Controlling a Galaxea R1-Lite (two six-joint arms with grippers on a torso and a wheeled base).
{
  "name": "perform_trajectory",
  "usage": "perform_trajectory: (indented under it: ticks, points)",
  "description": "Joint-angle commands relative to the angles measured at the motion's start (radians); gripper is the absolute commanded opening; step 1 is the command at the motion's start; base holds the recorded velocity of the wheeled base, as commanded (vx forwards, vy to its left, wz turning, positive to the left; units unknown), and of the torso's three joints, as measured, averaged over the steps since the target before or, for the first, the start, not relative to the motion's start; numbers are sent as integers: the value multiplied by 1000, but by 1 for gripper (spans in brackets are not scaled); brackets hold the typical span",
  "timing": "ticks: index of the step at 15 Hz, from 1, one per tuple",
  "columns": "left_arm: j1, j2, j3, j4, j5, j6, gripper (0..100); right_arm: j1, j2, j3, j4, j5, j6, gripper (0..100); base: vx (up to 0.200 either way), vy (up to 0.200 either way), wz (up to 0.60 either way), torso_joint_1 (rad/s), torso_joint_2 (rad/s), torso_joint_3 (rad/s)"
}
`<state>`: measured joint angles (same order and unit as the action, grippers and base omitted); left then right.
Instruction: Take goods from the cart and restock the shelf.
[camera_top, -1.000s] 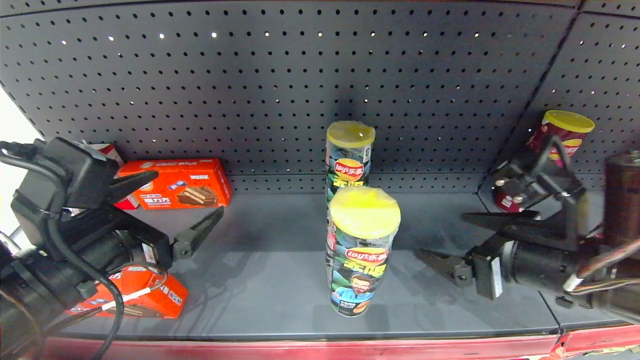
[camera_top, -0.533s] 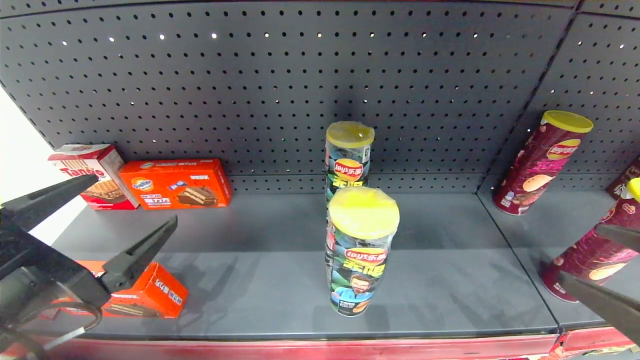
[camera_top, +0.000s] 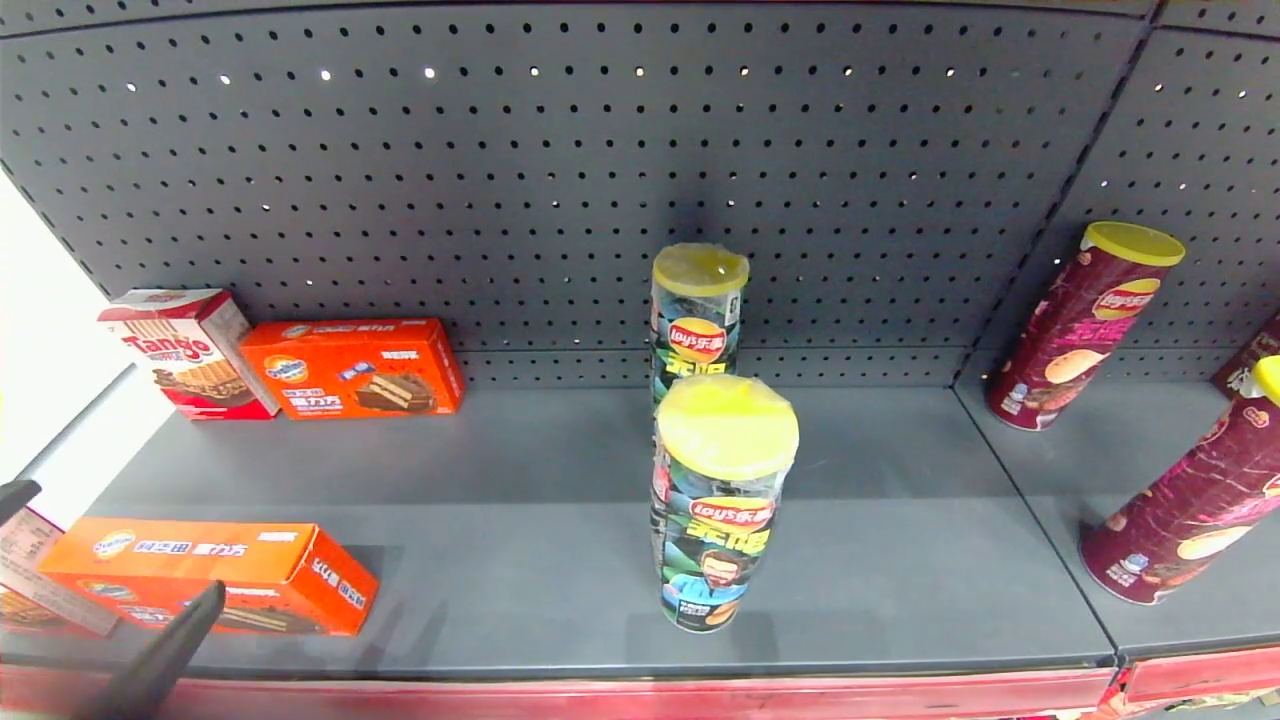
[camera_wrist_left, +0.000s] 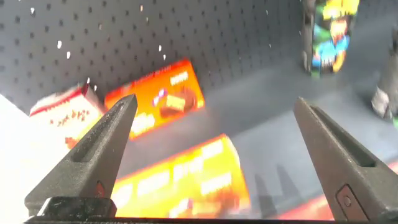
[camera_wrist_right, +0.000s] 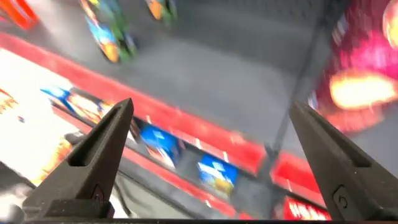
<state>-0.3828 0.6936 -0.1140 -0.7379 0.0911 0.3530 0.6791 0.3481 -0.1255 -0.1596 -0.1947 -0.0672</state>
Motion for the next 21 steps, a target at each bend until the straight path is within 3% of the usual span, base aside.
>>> perform_trajectory:
  ticks: [1, 5, 6, 7, 8, 11, 13, 14, 16, 17, 18, 19, 20, 21]
  points:
    - [-1, -183, 17, 161, -13, 3, 100, -55, -141, 103, 23, -2, -8, 100, 0, 0, 0, 0, 0, 0]
    - [2, -462, 22, 514, -31, 0, 100, -219, -247, 99, 161, 6, -2, 100, 0, 0, 0, 0, 0, 0]
    - [2, -490, 22, 552, -31, 0, 100, -242, -241, 99, 163, 8, -2, 100, 0, 0, 0, 0, 0, 0]
    - [8, -586, 20, 693, -33, 0, 100, -331, -210, 98, 163, 8, -2, 100, 0, 0, 0, 0, 0, 0]
    - [8, -600, 22, 727, -33, 0, 100, -397, -173, 98, 164, 9, 0, 100, 0, 0, 0, 0, 0, 0]
    - [15, -594, 62, 738, -21, -8, 100, -570, -63, 99, 163, 12, 0, 100, 0, 0, 0, 0, 0, 0]
    - [91, -580, 83, 739, -10, -12, 100, -684, -78, 99, 163, 11, 0, 100, 0, 0, 0, 0, 0, 0]
    - [147, -557, 88, 739, -11, -37, 100, -741, -120, 99, 163, 12, 0, 100, 0, 0, 0, 0, 0, 0]
    - [251, -557, 88, 739, -11, -86, 100, -774, -250, 99, 163, 67, 15, 100, 0, 0, 0, 0, 0, 0]
    - [280, -559, 88, 741, -11, -91, 100, -773, -259, 99, 163, 64, 23, 100, 0, 0, 0, 0, 0, 0]
    - [370, -562, 88, 741, -13, -106, 100, -773, -259, 110, 127, 77, 40, 100, 0, 0, 0, 0, 0, 0]
    - [394, -565, 88, 741, -16, -115, 100, -773, -259, 119, 104, 90, 55, 100, 0, 0, 0, 0, 0, 0]
    - [432, -583, 88, 741, -63, -129, 100, -771, -259, 124, 95, 152, 129, 100, 0, 0, 0, 0, 0, 0]
    - [436, -603, 86, 742, -105, -132, 100, -771, -259, 126, 95, 176, 149, 100, 0, 0, 0, 0, 0, 0]
